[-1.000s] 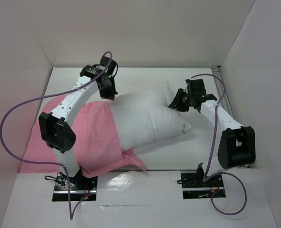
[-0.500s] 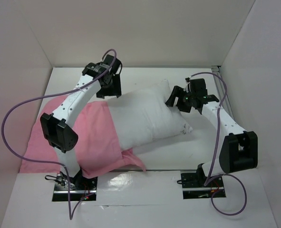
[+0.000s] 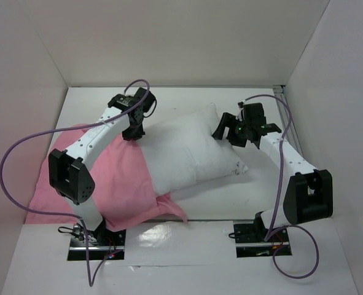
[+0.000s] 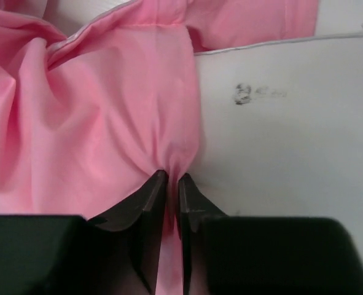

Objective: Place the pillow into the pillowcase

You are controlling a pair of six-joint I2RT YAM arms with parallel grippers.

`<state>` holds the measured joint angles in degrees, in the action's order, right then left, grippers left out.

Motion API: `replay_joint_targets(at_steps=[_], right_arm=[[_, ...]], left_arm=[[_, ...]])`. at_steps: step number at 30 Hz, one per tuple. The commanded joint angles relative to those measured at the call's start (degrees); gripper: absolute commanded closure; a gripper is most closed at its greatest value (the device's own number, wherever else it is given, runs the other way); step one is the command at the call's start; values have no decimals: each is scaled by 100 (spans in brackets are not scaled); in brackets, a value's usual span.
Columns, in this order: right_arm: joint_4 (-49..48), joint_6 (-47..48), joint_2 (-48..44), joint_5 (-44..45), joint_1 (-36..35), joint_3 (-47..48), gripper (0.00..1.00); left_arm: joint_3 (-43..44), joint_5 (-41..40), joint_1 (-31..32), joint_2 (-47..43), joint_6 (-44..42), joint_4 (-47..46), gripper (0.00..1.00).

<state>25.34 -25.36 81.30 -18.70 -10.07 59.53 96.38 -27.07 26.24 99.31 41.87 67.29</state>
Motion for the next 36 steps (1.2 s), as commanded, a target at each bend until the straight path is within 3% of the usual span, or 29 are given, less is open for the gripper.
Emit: replay_joint_targets(at_steps=[1, 5, 6, 11, 14, 15, 16, 17, 18, 19, 24, 28, 31, 36], right_arm=[[305, 137, -123, -116, -145, -64, 11], [305, 137, -123, -116, -145, -169, 4], [305, 189, -123, -116, -145, -170, 0], [305, 243, -18, -169, -145, -170, 0], [50, 295, 175, -651, -276, -170, 0], [-72, 295, 228, -879, -425, -170, 10], [-221, 295, 229, -1133, -504, -170, 26], [-397, 173, 229, -1388, -592, -170, 48], [-703, 68, 150, -1626, -671, -83, 90], [-793, -133, 54, -1628, -724, 14, 100], [-506, -214, -877, -1006, -655, 1173, 100], [250, -4, -1335, -609, -593, 1895, 100], [331, -56, -1739, -450, -838, 1397, 100], [-195, -653, -2257, 84, -1804, -825, 100]], left_arm=[[74, -282, -128, -192, -91, 496, 74], [126, -176, -260, -192, -205, 496, 100], [179, -176, -260, -192, -257, 496, 100], [512, 210, -260, -192, -407, 356, 100], [785, 842, -155, -192, -670, 14, 100], [960, 1218, -76, -192, -749, -144, 100], [1092, 1413, 82, -140, -811, -241, 100], [1259, 1624, 161, 52, -812, -382, 100], [1661, 2061, 258, 175, -881, -453, 100], [1952, 2265, 355, 342, -882, -453, 100], [4752, 3766, 944, 1589, -1128, -619, 100], [4707, 4848, 944, 1505, -734, -1541, 100], [4714, 5193, 944, 1661, -461, -2052, 100], [4443, 5256, 1059, 1978, -337, -2176, 100]])
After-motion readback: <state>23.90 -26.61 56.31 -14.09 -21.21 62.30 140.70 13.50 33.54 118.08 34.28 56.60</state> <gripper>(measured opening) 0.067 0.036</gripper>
